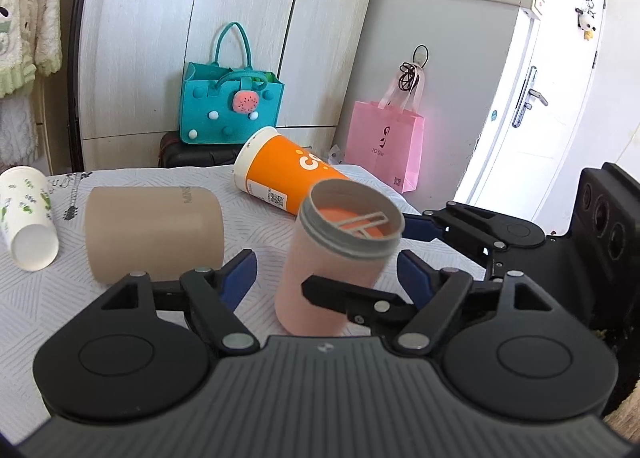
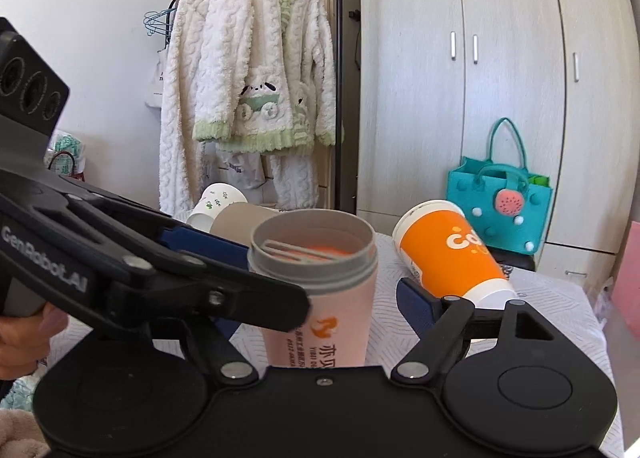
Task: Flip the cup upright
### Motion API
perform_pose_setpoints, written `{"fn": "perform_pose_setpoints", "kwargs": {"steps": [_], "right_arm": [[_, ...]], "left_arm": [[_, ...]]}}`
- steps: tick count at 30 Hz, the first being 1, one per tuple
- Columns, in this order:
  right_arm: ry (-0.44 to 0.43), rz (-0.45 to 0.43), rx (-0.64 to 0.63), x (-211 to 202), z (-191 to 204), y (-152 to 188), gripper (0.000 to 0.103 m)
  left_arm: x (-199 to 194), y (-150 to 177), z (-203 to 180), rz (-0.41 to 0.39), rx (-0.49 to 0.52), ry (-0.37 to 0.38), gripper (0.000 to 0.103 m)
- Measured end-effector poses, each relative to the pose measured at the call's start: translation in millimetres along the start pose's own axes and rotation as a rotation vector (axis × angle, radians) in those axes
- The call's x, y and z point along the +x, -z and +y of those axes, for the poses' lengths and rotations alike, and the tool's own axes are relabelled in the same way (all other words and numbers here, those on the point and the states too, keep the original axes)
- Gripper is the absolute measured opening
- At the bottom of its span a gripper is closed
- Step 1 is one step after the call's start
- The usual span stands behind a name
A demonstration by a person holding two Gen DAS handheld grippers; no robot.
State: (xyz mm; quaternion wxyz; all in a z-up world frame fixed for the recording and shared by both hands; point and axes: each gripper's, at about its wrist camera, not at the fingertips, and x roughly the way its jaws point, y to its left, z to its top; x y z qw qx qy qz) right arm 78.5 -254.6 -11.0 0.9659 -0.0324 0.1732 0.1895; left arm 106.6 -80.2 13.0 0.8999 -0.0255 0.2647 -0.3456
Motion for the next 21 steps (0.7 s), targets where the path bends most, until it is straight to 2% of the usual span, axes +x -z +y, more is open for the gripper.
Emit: {"fn": "perform_pose_setpoints", "kwargs": {"steps": [4, 11, 15, 19, 21], "right_arm": [[0.043, -0.008, 0.017, -18.1, 5.9, 2.8, 0.087], [0.134, -0.015, 0.058, -53.5, 20.3, -0.4, 0.090], [0.191, 0.021, 0.085, -68.9, 28.2, -0.9, 0.092], [0.228, 0.011, 0.115, -90.1, 36.5, 0.4, 0.095], [0.267, 0.012, 0.113, -99.0, 42.0, 0.9, 0.101]], "left_arm": [[-24.4, 7.9, -7.4, -0.039, -0.006, -0.020, 0.079], [-71.8, 19.4, -18.4, -0.097, -0.012, -0.126, 0.082], [-97.0, 25.2, -23.2, -0.119, 0.007, -0.201, 0.089], [-115.5, 30.1, -26.1, -0.121, 0.010, -0.269, 0.096], [-120.1, 33.1, -27.1, -0.108, 0.006, -0.311, 0.103]]}}
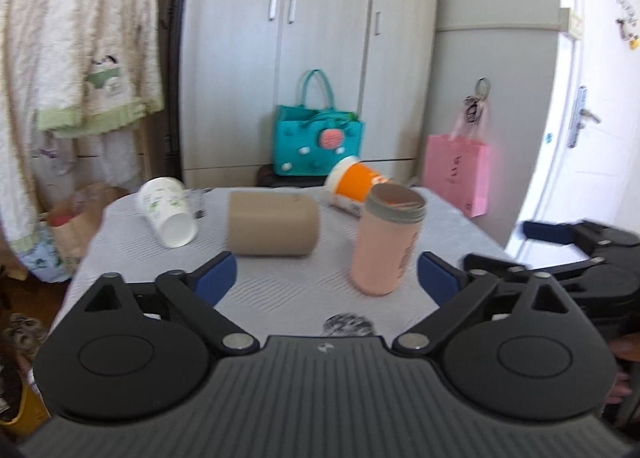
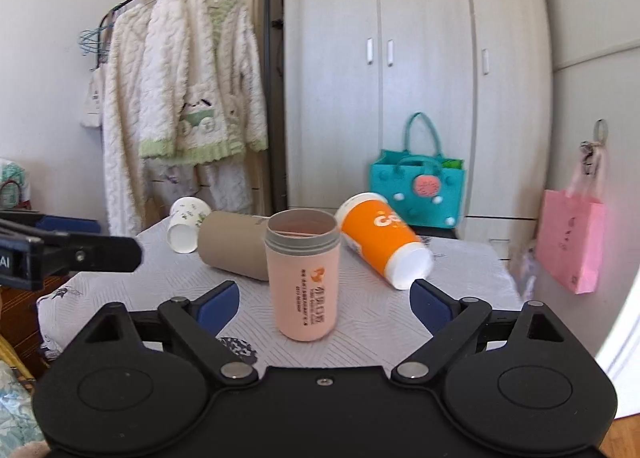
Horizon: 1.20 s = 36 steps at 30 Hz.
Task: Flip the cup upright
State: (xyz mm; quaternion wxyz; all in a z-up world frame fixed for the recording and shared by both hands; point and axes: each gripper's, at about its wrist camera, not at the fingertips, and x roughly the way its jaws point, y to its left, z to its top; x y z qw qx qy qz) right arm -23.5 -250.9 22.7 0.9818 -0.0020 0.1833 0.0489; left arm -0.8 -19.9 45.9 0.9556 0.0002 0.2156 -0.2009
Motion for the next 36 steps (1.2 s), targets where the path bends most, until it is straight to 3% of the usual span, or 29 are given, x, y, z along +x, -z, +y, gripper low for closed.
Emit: {"fn": "perform_pose_setpoints", "kwargs": {"steps": [3, 11, 22, 36], "right_arm": [[0.038, -0.008, 0.013, -14.8, 1.3, 0.8, 0.103], [0.128, -0.006, 0.039, -31.2, 9.3, 4.5, 0.103], [0.147, 0.008, 0.015, -36.2, 38.1, 21.8, 0.103], [0.201, -0.018, 0.006, -37.1, 46.2, 28.5, 0.103]], "left_arm": [[-4.7, 5.4, 2.6, 0.014, -0.010, -0.049, 0.103], [-5.9, 21.3, 7.2, 0.055, -0.044, -0.078, 0.103], [-8.1, 38.1, 16.1, 0.038, -0.079, -0.158, 0.103], [-9.5, 45.9, 22.5, 0.051, -0.097, -0.183, 0.103]]}}
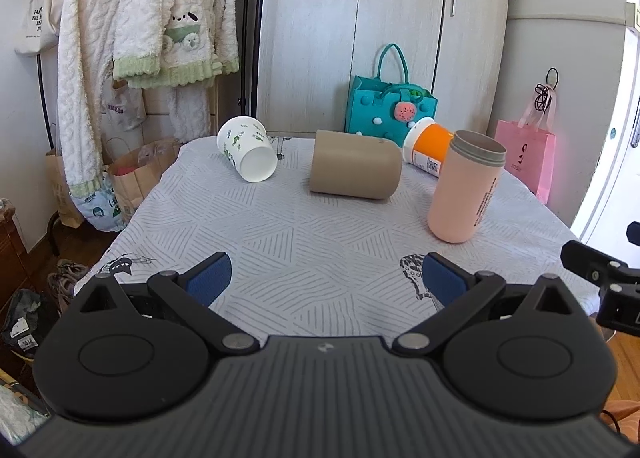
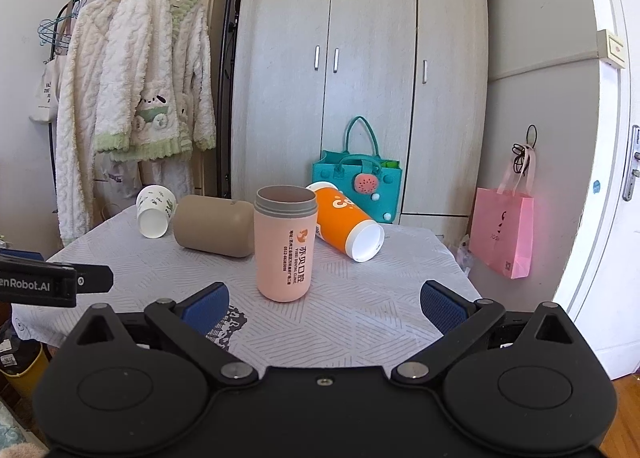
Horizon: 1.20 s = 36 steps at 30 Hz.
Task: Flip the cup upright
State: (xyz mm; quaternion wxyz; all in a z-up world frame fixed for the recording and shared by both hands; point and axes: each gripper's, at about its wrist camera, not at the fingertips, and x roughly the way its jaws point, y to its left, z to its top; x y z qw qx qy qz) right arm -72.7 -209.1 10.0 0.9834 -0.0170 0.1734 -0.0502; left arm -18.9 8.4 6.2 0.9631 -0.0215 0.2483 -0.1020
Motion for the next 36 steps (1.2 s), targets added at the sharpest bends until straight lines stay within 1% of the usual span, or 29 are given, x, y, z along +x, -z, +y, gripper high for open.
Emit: {"fn": "perform_pose_setpoints", "kwargs": {"steps": [7, 10, 12, 15, 21, 28, 36], "right_arm": [[0.010, -0.009, 0.002, -4.1, -1.0, -1.7, 0.103], [0.009, -0.011, -0.002, -6.7, 1.1, -1.6, 0.103], [0.005, -0.010, -0.006, -8.0, 2.0, -2.2, 0.103], [0.001, -0.018, -0.004, -11.5, 2.0, -3.5, 0.103], [0.005, -0.021, -0.005, -14.1, 1.7, -3.8, 0.103], [-0.005, -0.013, -0.016, -12.2, 1.9, -2.9, 0.103], [0.001, -0.009, -0.015, -11.3, -0.5, -1.9, 0.103]], "left_arm": [[-4.6, -0.9, 1.8, -0.009, -0.004, -0.012, 0.103], [-5.9, -0.4, 0.0, -0.014, 0.013, -0.026, 0.103], [-4.4, 0.2, -1.4, -0.001, 0.027, -0.033, 0.103], [-2.3, 0.8, 0.2, 0.020, 0.017, -0.024, 0.103], [-2.8, 0.8, 0.7, 0.013, 0.020, -0.055, 0.103], [-1.4, 0.7, -0.7, 0.015, 0.028, -0.073, 0.103], [-4.0, 2.2, -3.5, 0.001, 0.050, -0.094, 0.103]]}}
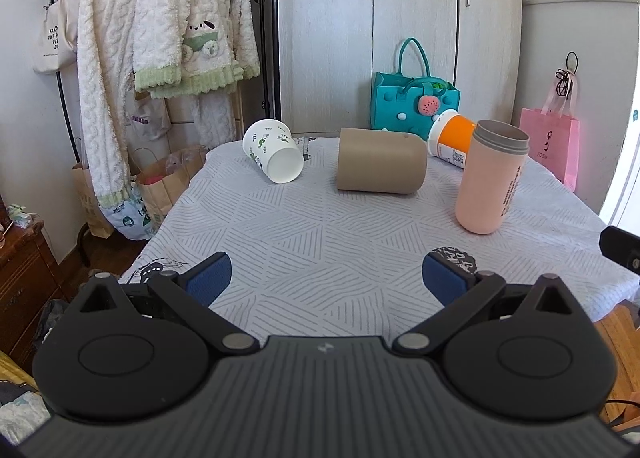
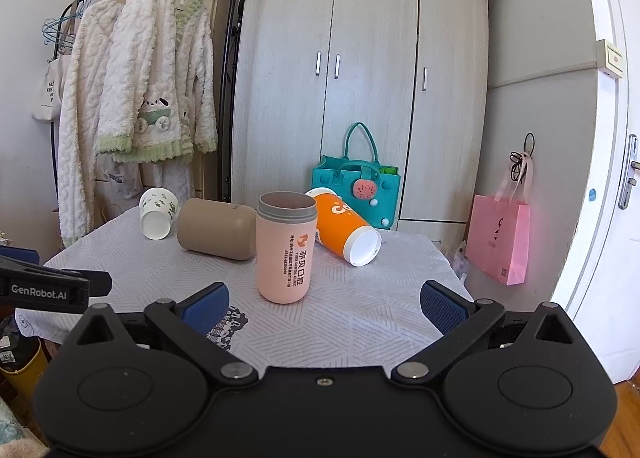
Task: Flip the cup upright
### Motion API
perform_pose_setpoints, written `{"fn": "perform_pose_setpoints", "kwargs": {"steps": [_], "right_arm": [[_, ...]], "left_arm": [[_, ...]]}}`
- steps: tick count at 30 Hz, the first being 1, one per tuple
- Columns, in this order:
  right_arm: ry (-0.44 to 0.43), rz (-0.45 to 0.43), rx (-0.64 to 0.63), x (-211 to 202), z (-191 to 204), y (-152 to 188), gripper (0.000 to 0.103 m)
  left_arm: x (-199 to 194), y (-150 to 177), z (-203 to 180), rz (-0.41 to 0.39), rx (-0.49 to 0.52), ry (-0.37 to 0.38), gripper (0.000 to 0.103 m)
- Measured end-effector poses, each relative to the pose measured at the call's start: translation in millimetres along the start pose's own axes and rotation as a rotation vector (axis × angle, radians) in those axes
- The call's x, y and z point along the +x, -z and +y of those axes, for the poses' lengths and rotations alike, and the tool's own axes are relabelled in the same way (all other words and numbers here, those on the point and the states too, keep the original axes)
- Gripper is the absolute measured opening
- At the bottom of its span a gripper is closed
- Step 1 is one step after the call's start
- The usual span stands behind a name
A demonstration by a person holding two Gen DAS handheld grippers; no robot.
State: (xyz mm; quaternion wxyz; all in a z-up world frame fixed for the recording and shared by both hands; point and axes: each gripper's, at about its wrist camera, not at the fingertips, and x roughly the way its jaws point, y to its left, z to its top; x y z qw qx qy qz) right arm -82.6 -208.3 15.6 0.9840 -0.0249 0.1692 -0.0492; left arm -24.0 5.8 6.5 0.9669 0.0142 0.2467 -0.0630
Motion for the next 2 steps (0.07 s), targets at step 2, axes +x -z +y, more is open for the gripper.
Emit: {"fn": "perform_pose_setpoints", "kwargs": {"steps": [2], "right_arm": [[0.001, 0.002, -0.001, 0.8, -0.3, 0.1, 0.103]], "left_arm": [[-0.5, -0.1, 0.3, 0.002, -0.003, 0.001, 0.103]]}}
